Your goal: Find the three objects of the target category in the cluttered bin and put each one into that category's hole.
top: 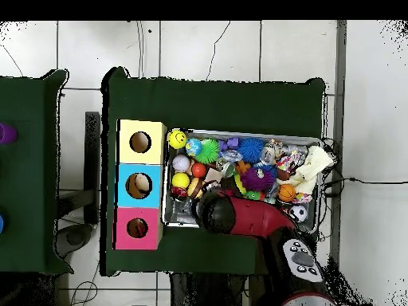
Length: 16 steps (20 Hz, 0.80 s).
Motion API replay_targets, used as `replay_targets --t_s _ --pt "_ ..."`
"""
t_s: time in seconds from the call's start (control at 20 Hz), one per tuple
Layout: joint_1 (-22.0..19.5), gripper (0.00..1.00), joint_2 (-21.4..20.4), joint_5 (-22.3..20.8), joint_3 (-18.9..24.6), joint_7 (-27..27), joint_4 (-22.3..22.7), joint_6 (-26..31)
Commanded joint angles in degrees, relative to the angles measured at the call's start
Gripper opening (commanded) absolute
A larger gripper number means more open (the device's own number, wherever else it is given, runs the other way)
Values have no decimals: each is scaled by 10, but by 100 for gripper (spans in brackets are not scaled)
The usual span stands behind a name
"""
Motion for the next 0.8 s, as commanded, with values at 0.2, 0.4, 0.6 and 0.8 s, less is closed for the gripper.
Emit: replay_targets --t_s 0.2,0.4,0.6,0.8 --pt "-12 100 37 -10 33 3 -8 -15" --pt "-33 100 49 -53 43 -62 -25 7" --pt "-52 100 64 -78 59 -85 -38 15" --pt "-49 100 78 -94 59 -72 -50 12"
